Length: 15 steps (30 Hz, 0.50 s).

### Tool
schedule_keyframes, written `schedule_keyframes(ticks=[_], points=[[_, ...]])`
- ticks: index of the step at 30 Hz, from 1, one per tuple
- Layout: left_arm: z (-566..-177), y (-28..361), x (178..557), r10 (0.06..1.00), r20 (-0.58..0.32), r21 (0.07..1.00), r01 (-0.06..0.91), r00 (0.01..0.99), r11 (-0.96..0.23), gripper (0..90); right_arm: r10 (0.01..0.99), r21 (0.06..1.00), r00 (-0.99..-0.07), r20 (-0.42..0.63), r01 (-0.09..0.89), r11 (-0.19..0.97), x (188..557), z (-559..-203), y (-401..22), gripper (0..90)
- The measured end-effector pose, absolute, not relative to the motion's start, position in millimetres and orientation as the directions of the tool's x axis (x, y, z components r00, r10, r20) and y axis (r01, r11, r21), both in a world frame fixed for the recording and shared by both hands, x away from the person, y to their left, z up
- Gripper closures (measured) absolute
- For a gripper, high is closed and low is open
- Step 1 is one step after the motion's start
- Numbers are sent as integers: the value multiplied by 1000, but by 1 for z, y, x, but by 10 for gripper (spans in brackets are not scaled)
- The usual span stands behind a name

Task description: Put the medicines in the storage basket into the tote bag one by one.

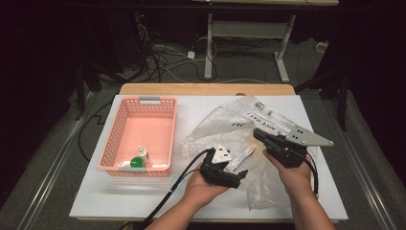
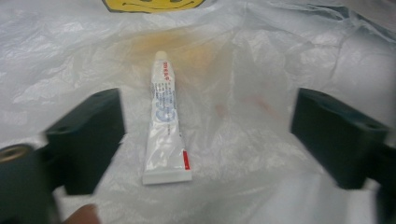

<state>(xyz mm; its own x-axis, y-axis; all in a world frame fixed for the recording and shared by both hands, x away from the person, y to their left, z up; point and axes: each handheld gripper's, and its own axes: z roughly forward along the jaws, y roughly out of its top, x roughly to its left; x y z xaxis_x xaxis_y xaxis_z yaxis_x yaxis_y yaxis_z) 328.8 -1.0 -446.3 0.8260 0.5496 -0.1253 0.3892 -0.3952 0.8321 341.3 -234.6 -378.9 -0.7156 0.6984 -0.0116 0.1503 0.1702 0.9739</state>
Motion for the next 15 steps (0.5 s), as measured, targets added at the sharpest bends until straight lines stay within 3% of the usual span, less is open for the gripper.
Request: schedule_keyframes(ticks=[3,15], points=[[-445,4,324,536,-131,831,388,834,-399,0,701,974,-713,-15,149,173,341,-379,-236,900],[-437,32,311,540,-131,842,381,831,-382,0,705,973,-709,-18,149,175,339,-378,-237,900]])
